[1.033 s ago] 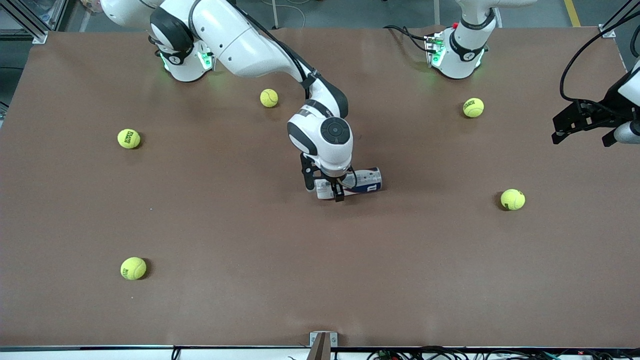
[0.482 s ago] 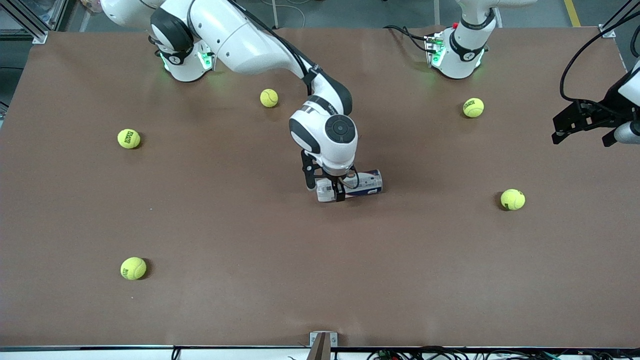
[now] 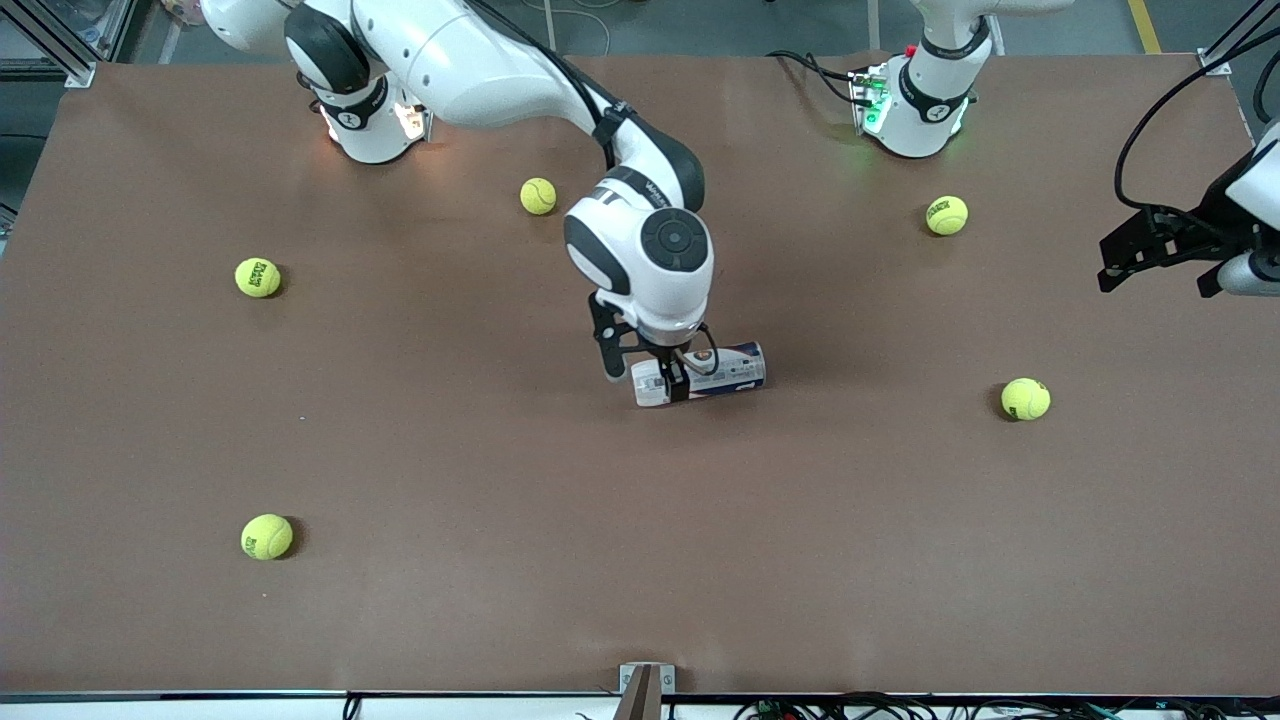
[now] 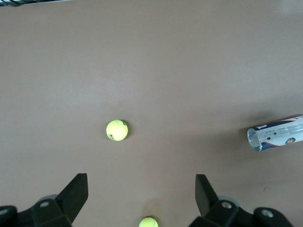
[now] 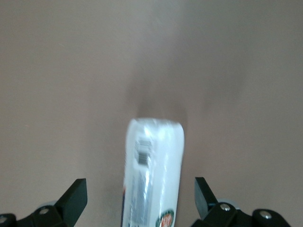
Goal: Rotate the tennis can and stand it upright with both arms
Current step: 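Open and withdraw the right gripper while the left gripper approaches the can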
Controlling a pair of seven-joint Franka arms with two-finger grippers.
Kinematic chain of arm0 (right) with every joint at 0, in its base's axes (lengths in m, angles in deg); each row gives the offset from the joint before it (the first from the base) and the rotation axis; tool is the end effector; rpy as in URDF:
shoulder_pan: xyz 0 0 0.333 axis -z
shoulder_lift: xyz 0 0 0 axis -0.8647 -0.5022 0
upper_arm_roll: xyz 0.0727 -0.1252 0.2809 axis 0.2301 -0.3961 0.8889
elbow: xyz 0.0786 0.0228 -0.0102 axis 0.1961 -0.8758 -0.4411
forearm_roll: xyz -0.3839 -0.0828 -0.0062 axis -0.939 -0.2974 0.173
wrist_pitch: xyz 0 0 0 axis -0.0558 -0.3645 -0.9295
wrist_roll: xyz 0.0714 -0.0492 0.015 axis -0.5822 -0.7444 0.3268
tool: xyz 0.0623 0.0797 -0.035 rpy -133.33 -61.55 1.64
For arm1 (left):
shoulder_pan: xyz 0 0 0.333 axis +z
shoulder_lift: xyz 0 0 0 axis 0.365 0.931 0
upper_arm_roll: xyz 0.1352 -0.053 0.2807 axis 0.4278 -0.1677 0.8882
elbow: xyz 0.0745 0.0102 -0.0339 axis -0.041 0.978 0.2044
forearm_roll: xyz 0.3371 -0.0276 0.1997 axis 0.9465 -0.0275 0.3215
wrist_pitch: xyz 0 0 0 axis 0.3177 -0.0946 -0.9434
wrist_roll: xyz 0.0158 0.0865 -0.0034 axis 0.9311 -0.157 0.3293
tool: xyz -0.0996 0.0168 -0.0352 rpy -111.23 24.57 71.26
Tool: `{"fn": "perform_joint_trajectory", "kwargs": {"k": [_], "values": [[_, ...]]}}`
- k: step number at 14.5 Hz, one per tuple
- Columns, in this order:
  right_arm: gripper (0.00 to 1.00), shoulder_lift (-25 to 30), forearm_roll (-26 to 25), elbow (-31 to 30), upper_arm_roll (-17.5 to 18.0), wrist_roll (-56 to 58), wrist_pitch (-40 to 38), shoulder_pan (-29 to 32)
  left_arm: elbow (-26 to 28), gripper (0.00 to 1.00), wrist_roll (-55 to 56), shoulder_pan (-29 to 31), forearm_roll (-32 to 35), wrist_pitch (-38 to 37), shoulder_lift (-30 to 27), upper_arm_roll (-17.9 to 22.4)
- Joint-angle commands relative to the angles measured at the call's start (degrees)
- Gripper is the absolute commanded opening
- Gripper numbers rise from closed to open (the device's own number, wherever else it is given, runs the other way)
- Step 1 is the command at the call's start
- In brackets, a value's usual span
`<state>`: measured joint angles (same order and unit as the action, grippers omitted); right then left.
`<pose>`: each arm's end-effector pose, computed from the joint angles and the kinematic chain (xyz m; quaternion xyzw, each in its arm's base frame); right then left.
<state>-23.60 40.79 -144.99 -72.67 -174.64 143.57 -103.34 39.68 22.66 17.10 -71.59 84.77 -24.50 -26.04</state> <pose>0.5553 0.5411 0.3144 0.8142 -0.5803 0.0159 0.0017 0.5734 -0.0376 0.6361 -0.9984 0.0443 -0.0330 0.0085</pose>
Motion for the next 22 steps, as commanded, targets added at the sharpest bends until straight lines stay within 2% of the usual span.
{"fn": "perform_joint_trajectory", "kwargs": {"k": [1,4,8,12,16,20,22], "values": [[1.0,2.42,0.93,-1.15,1.61,15.33,-2.75,5.68,-0.04,1.0,1.58,-0.79,-0.61,-1.54,2.5,-0.29],[1.0,4.97,1.1,-1.5,1.69,36.06,-7.41,12.36,0.14,1.0,7.73,-2.19,-0.7,-6.29,8.11,-0.82],[1.0,8.14,2.33,-1.86,1.52,59.27,-14.26,21.4,3.29,1.0,10.55,-4.83,-1.31,-2.71,13.92,-1.43],[1.0,14.46,2.25,-8.78,1.34,81.52,-15.77,31.87,14.62,1.0,10.82,-3.87,-15.52,9.41,13.06,-1.87],[1.0,18.25,1.46,-11.17,0.99,99.27,-16.65,40.3,25.16,1.0,9.42,-4.04,-30.81,20.91,12.79,-1.96],[1.0,21.15,0.4,-11.26,0.9,113.71,-17.09,49.19,35.19,1.0,-0.31,-4.39,-49.34,35.42,13.23,-4.24],[1.0,22.64,-0.56,-11.17,0.64,114.53,-17.62,50.17,36.87,1.0,-9.09,-4.57,-61.72,37.47,14.98,-4.77]]}}
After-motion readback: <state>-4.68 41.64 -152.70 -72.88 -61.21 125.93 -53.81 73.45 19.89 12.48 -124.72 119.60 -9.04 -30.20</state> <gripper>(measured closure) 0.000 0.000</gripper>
